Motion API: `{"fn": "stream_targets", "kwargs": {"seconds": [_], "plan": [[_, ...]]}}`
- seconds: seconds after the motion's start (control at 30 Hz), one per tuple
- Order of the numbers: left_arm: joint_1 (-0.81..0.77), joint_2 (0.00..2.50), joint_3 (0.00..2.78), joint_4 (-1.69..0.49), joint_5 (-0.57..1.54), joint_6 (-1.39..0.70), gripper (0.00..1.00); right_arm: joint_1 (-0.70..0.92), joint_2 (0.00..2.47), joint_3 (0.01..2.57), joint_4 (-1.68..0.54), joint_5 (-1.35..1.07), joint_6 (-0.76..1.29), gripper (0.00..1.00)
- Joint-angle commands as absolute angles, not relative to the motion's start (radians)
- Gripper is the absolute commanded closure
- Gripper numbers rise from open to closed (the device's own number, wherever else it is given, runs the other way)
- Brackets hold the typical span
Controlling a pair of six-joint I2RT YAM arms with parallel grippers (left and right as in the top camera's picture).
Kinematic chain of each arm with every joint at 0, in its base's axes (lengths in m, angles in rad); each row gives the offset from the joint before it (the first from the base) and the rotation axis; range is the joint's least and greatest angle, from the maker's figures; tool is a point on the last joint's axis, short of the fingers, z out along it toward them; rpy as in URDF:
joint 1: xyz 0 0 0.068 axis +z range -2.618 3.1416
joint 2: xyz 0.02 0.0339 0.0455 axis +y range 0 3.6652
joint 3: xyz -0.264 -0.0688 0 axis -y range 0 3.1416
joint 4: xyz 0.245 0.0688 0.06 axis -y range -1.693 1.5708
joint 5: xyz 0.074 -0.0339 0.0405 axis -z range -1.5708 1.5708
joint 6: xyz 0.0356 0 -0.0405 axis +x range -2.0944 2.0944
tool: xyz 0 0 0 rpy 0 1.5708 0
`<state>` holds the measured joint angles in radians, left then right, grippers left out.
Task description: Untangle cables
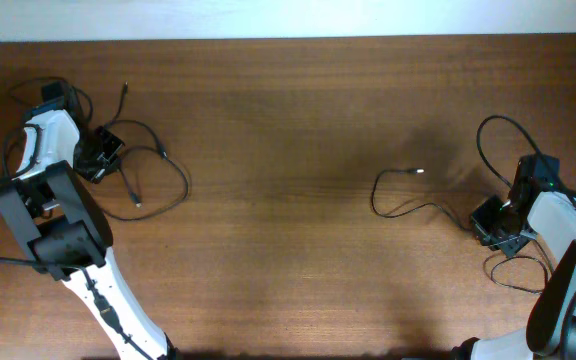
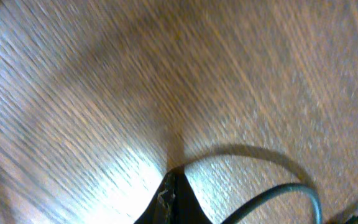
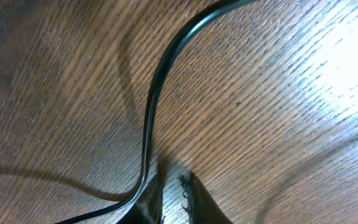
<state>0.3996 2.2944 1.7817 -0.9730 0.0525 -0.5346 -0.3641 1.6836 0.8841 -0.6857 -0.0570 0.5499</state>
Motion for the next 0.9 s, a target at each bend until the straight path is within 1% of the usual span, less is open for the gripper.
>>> {"fn": "stream_targets", "kwargs": {"seconds": [0.0,0.1,0.2,0.33,0.5,0.73,0.87], "plan": [[0.387,2.263,1.744,-0.925,0.058,-0.519,1.00,-0.366,1.695,0.862,-0.678,-0.059,0.558,0.85],[0.388,2.194,1.744,-0.732,-0.144,-0.518,1.00,-0.366,1.695,0.862,-0.675,-0.059,0.558,0.86],[0.389,2.195,1.744,-0.530,-0.174,-0.518,1.00,-0.366,1.695,0.862,-0.677,-0.059,0.558,0.85],[0.402,2.204,1.744,-0.435,-0.297,-0.518,1.00,-0.366,1.695,0.862,-0.677,-0.059,0.559,0.85],[0.437,2.297,1.744,-0.458,-0.303,-0.518,1.00,-0.366,1.695,0.862,-0.677,-0.059,0.558,0.85],[0.437,2.368,1.741,-0.526,-0.223,-0.518,1.00,-0.366,1.695,0.862,-0.678,-0.059,0.558,0.85],[0.437,2.369,1.740,-0.619,-0.193,-0.518,1.00,-0.366,1.695,0.862,-0.670,-0.059,0.558,0.85]]}}
